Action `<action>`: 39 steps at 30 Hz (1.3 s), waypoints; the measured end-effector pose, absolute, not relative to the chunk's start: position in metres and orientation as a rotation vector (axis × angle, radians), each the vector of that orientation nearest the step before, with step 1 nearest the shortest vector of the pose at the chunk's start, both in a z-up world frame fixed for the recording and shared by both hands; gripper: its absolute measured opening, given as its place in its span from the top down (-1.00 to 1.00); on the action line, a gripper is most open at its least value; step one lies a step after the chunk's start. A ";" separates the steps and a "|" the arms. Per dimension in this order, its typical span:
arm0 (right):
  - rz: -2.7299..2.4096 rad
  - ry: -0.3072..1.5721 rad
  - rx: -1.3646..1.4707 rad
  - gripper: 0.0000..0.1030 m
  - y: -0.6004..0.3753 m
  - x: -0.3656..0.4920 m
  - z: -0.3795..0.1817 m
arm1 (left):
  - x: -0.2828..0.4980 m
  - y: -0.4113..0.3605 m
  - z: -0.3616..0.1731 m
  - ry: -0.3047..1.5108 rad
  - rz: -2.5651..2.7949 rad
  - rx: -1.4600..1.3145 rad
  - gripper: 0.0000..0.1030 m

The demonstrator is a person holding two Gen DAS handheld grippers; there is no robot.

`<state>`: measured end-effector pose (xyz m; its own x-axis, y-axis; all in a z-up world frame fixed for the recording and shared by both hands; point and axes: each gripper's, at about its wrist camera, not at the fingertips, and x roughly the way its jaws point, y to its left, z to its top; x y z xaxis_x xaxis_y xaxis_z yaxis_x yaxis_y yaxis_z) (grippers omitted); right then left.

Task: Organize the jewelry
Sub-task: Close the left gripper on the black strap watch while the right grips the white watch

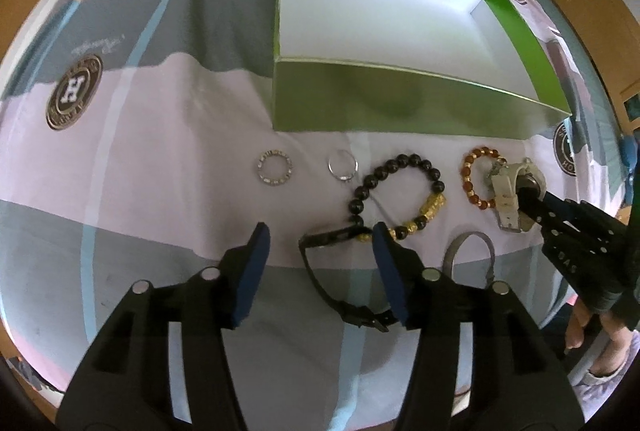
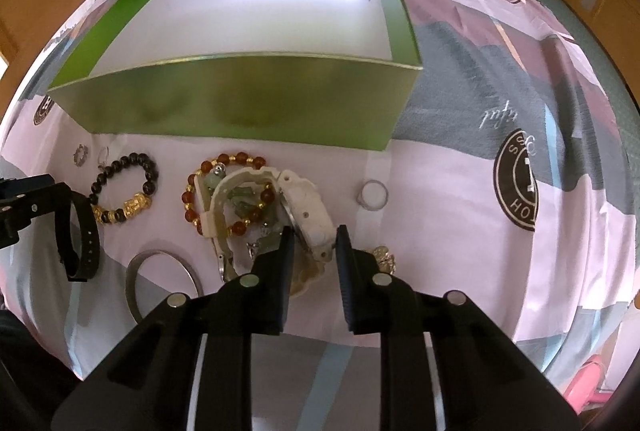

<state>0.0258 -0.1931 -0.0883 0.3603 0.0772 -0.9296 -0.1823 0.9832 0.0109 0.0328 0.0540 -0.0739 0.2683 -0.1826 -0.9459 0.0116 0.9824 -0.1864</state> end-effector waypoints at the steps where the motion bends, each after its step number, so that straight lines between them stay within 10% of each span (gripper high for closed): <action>1: 0.169 1.193 -0.102 0.59 -0.191 0.026 -0.089 | 0.035 0.054 -0.075 1.299 -0.130 -0.158 -0.09; 9: 0.167 1.199 -0.090 0.55 -0.193 0.030 -0.091 | 0.035 0.048 -0.075 1.295 -0.161 -0.176 0.24; 31: 0.168 1.213 -0.088 0.55 -0.195 0.030 -0.095 | 0.030 0.056 -0.086 1.348 -0.155 -0.172 0.23; 39: 0.163 1.204 -0.119 0.61 -0.190 0.027 -0.096 | 0.029 0.057 -0.088 1.330 -0.137 -0.181 0.92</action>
<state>0.0274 -0.1896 -0.0963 0.3494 0.0622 -0.9349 -0.1885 0.9821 -0.0051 0.0291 0.0570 -0.0882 0.2334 -0.2022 -0.9511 -0.0046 0.9779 -0.2090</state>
